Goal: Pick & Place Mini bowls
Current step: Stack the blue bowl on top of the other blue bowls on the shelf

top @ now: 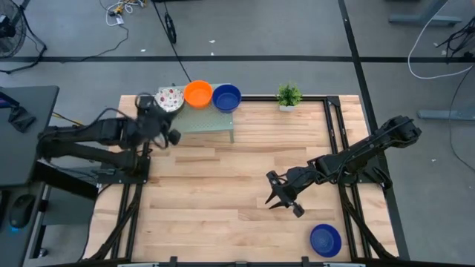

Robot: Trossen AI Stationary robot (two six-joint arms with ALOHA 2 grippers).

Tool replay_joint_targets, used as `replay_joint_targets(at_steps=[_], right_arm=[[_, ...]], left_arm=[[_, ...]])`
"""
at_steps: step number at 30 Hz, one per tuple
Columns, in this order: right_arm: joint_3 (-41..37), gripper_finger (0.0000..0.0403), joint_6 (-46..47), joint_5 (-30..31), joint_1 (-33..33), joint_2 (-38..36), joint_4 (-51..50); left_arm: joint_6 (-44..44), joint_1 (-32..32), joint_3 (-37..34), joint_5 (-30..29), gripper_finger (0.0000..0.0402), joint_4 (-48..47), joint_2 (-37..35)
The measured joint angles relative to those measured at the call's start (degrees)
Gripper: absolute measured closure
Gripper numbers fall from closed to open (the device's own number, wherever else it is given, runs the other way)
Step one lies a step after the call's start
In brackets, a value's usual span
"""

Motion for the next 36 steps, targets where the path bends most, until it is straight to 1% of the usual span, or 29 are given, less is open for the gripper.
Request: replay_joint_targets(at_steps=[3, 5, 7, 10, 13, 17, 20, 22, 24, 27, 29, 32, 36], right_arm=[[0.0, 0.0302, 3.38, 0.0, 0.0, 0.09, 0.08], [0.24, 0.0302, 6.75, 0.0, 0.16, 0.03, -0.31], [1.9, 0.0302, 10.08, -0.07, 1.36, -0.43, -4.65], [6.81, 0.0302, 14.78, -0.37, 4.97, -0.9, -16.59], [12.16, 0.0302, 23.0, 1.9, 9.22, -0.86, -30.44], [16.51, 0.0302, 35.02, 2.38, 14.02, -0.87, -46.66], [16.44, 0.0292, 44.47, 1.69, 16.79, -0.85, -53.46], [15.05, 0.0275, 49.62, -0.3, 18.19, -0.86, -54.52], [13.32, 0.025, 52.41, -1.91, 19.67, -0.85, -54.76], [10.86, 0.0213, 52.38, -2.16, 22.6, -0.85, -53.31], [9.26, 0.0198, 51.25, -1.41, 24.84, -0.81, -50.79], [7.66, 0.0195, 50.73, 1.21, 27.47, -0.81, -44.81], [6.62, 0.0212, 50.38, 3.89, 28.97, -0.44, -40.88]], left_arm=[[-2.99, -8.17, -3.13, -3.27, 0.0397, 1.05, 0.72], [-4.58, -13.26, -5.74, -5.89, 0.0397, 4.41, 1.92], [-4.54, -18.01, -8.24, -7.34, 0.0397, 9.14, 3.42], [-3.09, -23.56, -11.16, -7.89, 0.0397, 18.67, 6.38], [-0.18, -27.27, -13.19, -8.23, 0.0397, 28.21, 10.55], [2.94, -29.09, -13.21, -7.08, 0.0397, 35.82, 15.89], [3.14, -29.77, -13.24, -5.83, 0.0397, 38.57, 19.27], [4.57, -29.82, -13.24, -5.86, 0.0397, 39.84, 20.84], [6.04, -29.51, -13.26, -5.86, 0.0397, 40.31, 21.56], [6.25, -28.93, -13.2, -5.86, 0.0397, 40.6, 21.8], [6.55, -28.86, -13.2, -5.88, 0.0397, 40.64, 21.8], [7.53, -28.86, -13.2, -5.86, 0.0397, 41.02, 21.8], [9.58, -28.42, -13.2, -6.25, 0.0397, 41.82, 21.8]])
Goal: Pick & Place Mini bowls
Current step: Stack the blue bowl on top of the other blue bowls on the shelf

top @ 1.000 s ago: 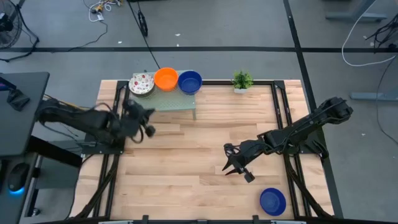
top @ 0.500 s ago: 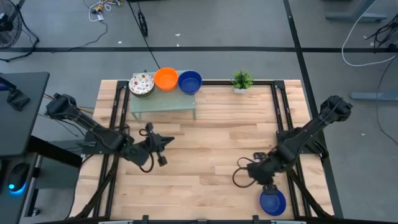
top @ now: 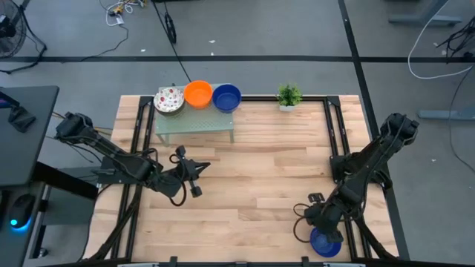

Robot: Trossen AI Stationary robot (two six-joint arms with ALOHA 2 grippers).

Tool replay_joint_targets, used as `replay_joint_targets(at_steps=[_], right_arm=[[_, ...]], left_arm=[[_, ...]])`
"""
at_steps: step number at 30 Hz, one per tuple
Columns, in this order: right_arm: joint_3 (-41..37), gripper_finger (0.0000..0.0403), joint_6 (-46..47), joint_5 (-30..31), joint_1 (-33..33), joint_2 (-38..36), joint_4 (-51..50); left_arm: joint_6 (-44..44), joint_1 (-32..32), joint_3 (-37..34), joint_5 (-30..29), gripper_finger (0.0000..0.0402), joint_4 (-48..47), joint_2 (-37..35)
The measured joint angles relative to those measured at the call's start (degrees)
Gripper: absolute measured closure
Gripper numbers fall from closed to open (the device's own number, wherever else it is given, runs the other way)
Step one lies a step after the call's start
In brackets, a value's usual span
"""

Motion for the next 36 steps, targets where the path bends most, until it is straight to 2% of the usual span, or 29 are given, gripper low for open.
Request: replay_joint_targets(at_steps=[10, 23, 31, 36], right_arm=[[-0.11, 0.027, -7.85, 0.13, 1.13, 3.61, 2.88], [-0.11, 0.0326, -18.04, 0.45, 2.27, 7.16, 4.81], [-0.11, 0.0393, -16.35, 1.89, 0.59, 7.1, 8.68], [-0.11, 0.0392, -16.27, 1.62, -1.49, 7.1, 8.55]], left_arm=[[1.97, 3.15, 0.02, 1.9, 0.0397, 1.49, 0.0], [1.09, 3.38, 0.02, 3.44, 0.0397, 1.44, 0.0], [0.92, 3.38, 0.02, 3.45, 0.0397, 1.4, 0.0], [0.61, 3.33, 0.02, 3.89, 0.0397, 1.4, 0.0]])
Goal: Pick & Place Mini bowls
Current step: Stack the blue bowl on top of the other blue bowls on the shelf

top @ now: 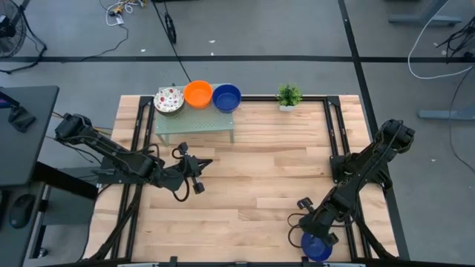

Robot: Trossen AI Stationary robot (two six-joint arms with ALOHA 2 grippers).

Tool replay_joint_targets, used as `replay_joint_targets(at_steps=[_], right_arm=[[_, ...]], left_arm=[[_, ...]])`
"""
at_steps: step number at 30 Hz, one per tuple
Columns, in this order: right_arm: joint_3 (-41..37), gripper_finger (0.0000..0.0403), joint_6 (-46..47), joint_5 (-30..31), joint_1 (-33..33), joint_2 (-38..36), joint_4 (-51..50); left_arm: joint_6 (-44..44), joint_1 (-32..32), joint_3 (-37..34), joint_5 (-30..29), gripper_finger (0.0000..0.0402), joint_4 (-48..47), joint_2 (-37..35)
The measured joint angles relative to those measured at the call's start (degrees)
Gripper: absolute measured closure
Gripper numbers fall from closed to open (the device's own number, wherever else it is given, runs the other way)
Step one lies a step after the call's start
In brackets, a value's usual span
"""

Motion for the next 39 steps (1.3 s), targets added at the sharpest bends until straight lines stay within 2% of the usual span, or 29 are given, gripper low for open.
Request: replay_joint_targets(at_steps=[3, 6, 11, 14, 19, 24, 29, 36, 37, 39], right_arm=[[0.0, 0.0399, 0.49, 1.53, -2.92, -0.07, -0.04], [0.0, 0.0399, -0.07, 6.77, -7.68, -1.03, -0.17], [0.16, 0.0401, -9.95, 9.63, -19.45, -4.47, 3.13], [4.37, 0.0401, -16.49, 9.34, -28.12, -5.31, 3.81], [21.92, 0.0402, -26.62, 8.95, -40.95, -4.47, -2.18], [43.12, 0.0402, -29.17, 8.86, -54.71, 0.05, -14.34], [62.49, 0.0403, -27.65, 8.21, -65.64, 10.63, -22.64], [87.97, 0.0403, -24.76, -1.73, -74.91, 29.35, -35.05], [90.23, 0.0403, -24.13, -1.89, -75.71, 31.38, -36.14], [88.39, 0.0403, -23.02, -2.87, -77.57, 31.98, -33.3]], left_arm=[[-1.29, -0.08, 0.0, 2.18, 0.0397, -0.02, 0.0], [-2.59, -1.21, 0.0, 2.27, 0.0397, -0.02, 0.0], [-4.31, -5.34, 0.0, -1.48, 0.0397, 0.02, 0.0], [-5.52, -8.17, 0.0, -5.3, 0.0397, 0.04, 0.0], [-7.55, -12.22, 0.09, -9.81, 0.0397, 0.16, -1.27], [-10.82, -15.27, 0.09, -10.84, 0.0397, -0.09, -1.97], [-11.87, -16.46, 0.09, -11.45, 0.0397, -0.07, -1.92], [-11.81, -16.29, 0.09, -11.61, 0.0397, -0.04, -1.92], [-11.8, -16.16, 0.09, -11.61, 0.0397, -0.04, -1.92], [-11.79, -15.93, 0.09, -11.61, 0.0397, -0.11, -1.92]])
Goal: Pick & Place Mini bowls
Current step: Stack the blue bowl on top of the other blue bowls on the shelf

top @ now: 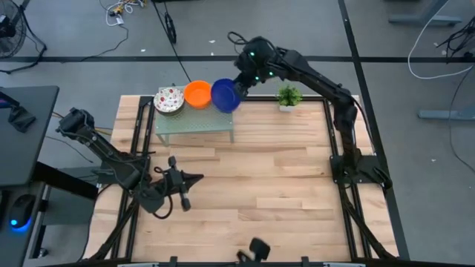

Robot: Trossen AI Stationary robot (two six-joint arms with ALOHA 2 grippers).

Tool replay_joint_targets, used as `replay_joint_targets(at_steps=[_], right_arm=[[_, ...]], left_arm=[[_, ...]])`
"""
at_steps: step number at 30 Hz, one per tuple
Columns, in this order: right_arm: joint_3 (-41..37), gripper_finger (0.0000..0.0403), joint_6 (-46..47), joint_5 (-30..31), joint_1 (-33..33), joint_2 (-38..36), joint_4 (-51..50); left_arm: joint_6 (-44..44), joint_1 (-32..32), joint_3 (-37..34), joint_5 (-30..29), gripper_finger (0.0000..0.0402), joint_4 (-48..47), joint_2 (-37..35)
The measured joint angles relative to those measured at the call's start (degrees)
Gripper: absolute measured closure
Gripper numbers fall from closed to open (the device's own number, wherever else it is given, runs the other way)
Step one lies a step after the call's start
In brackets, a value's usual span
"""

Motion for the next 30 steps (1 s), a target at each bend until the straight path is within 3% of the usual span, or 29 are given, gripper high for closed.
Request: replay_joint_targets(at_steps=[9, 21, 30], right_arm=[[-3.02, 0.0403, 4.73, -1.57, -6.58, 1.11, 3.72], [-9.86, 0.0396, 4.42, -1.83, -7.07, 1.07, 4.62], [-10.3, 0.0387, 3.33, -1.83, -6.84, 1.07, 5.08]], left_arm=[[0.49, 0.76, -0.02, 0.17, 0.0397, -0.83, 0.0], [0.6, 0.76, -0.02, 0.2, 0.0397, -1.16, 0.0], [0.54, 0.76, -0.03, 0.02, 0.0397, -1.16, 0.0]])
